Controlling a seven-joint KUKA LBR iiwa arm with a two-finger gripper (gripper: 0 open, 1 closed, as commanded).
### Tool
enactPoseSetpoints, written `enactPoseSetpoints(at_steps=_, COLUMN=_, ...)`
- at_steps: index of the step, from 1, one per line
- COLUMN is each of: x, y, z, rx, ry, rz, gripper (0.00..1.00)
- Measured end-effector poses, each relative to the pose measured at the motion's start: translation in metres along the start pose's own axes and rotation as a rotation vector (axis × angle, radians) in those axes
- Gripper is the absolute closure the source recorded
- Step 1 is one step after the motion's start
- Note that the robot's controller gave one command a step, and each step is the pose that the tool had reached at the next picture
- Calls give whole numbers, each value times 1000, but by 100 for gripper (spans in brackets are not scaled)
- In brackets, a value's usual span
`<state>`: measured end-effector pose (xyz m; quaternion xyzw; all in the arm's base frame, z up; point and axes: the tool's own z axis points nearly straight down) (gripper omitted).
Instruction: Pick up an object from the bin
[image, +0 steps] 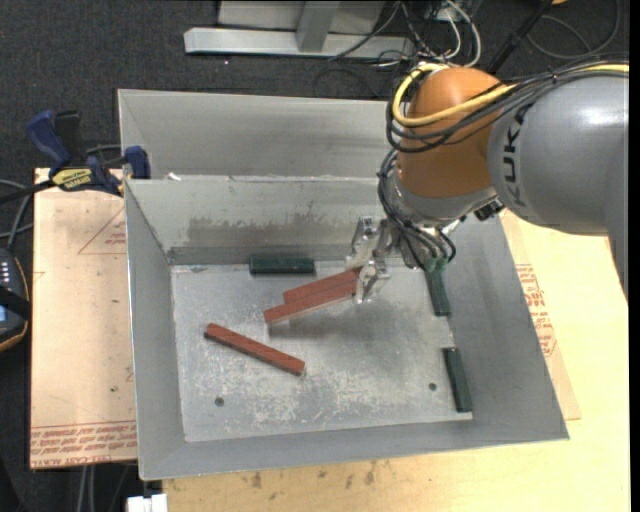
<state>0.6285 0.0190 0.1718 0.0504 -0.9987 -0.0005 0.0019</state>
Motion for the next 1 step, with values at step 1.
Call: enactPoseSetpoints(at_steps=1, x=9, y=-12, z=-90, rx=1, ry=-7, rz=-6, gripper=100)
